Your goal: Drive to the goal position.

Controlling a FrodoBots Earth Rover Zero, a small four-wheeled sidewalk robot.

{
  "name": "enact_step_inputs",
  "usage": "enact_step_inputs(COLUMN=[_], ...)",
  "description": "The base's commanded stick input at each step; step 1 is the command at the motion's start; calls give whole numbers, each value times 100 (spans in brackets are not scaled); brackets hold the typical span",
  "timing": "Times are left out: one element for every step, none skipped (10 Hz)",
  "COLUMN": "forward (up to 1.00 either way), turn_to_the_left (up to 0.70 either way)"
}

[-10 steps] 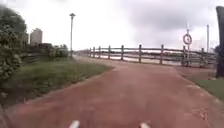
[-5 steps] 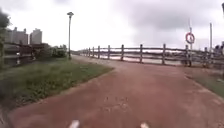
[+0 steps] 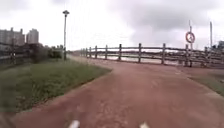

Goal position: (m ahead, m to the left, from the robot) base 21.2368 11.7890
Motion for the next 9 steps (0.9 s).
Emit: enact_step_inputs(forward=[70,70,70,70,70,70,70,70,70], turn_to_the_left=[0,-10,-27,-27,-27,-27,-27,-27,-27])
